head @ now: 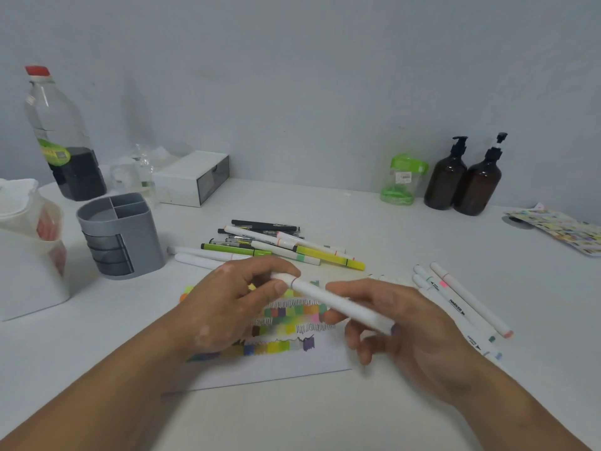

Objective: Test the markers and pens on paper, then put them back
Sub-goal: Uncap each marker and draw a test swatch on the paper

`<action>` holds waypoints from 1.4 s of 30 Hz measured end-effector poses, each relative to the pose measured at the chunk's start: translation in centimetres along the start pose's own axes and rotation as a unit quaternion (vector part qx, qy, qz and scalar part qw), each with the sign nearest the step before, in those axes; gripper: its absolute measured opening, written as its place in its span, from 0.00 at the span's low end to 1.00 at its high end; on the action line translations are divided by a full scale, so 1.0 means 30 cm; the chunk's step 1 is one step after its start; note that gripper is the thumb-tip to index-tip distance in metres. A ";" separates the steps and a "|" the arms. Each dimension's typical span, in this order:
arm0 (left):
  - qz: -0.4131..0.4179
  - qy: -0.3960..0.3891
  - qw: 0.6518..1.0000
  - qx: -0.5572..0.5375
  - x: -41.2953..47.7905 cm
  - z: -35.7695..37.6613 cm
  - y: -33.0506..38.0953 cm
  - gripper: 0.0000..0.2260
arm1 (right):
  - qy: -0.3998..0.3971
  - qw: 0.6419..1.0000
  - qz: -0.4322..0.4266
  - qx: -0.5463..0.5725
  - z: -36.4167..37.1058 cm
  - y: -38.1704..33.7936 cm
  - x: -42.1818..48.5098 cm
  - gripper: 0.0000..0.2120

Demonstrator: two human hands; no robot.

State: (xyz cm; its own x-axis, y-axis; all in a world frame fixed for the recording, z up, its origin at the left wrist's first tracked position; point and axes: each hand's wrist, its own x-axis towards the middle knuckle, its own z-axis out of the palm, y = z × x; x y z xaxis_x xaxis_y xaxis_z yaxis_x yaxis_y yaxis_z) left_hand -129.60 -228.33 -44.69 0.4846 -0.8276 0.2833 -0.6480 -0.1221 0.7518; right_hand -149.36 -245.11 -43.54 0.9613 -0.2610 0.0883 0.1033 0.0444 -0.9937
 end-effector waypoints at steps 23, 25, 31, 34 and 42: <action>-0.091 -0.040 0.880 0.464 0.162 -0.060 -0.103 0.14 | 0.212 0.748 0.068 -0.625 -0.024 0.083 0.034 0.14; -0.079 -0.063 0.867 0.489 0.167 -0.066 -0.107 0.14 | 0.213 0.754 0.057 -0.619 -0.036 0.090 0.031 0.13; -0.009 -0.002 0.855 0.518 0.180 -0.097 -0.073 0.11 | 0.226 0.775 0.024 -0.589 -0.045 0.087 0.027 0.12; 0.035 0.106 0.920 0.376 0.185 -0.124 0.036 0.12 | 0.245 0.817 -0.020 -0.522 -0.029 0.071 0.019 0.10; -0.091 0.033 0.956 -0.278 0.096 -0.086 0.188 0.04 | 0.153 0.906 -0.045 -0.393 0.024 0.031 -0.005 0.25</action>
State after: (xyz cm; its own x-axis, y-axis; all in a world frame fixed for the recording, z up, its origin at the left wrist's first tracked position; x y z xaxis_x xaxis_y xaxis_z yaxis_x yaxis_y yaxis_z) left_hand -130.35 -230.00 -38.09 0.6071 -0.7821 0.1405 -0.1459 0.0641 0.9872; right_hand -149.22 -244.34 -44.41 0.8296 -0.4905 0.2668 -0.1522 -0.6583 -0.7372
